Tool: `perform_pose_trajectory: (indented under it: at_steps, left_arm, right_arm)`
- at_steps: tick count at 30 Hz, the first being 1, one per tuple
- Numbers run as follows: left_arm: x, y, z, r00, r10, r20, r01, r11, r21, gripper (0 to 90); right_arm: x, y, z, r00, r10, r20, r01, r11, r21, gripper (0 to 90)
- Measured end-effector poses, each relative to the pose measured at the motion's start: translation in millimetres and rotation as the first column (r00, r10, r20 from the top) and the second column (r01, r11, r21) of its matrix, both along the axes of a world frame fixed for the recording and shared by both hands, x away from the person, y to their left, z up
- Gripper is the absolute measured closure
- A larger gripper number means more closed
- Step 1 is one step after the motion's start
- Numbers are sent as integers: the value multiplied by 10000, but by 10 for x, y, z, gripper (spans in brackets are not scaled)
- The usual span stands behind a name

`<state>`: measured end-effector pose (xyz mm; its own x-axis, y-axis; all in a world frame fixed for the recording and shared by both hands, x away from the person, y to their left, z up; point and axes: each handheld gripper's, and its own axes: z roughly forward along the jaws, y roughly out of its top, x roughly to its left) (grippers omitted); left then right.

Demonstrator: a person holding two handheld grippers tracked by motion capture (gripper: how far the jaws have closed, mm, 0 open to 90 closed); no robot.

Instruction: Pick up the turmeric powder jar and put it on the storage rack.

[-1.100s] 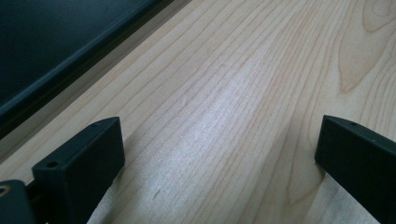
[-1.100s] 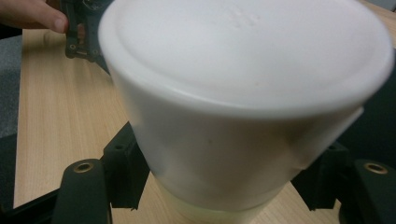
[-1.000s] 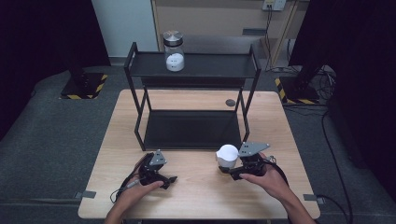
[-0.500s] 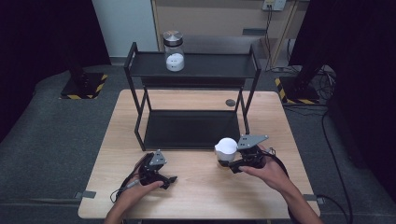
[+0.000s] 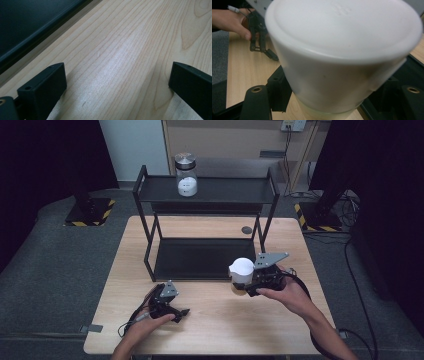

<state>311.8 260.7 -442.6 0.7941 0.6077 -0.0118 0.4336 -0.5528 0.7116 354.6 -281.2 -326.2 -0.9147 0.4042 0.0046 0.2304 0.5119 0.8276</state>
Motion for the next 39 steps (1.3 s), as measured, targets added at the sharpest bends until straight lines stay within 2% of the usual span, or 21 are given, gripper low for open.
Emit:
perform_pose_trajectory:
  at_steps: [14,36,39]
  left_arm:
    - [0,0,0,10000,-1,2,1,10000,0,0]
    - [-1,0,-1,10000,4,2,-4,10000,-4,0]
    - [-1,0,-1,10000,3,3,-3,10000,-3,0]
  right_arm:
    - [164,65,371,9996,259,110,-261,9996,126,317]
    - [271,77,947,9994,112,341,-110,9999,-72,317]
    - [285,78,1032,9993,96,349,-96,10000,17,317]
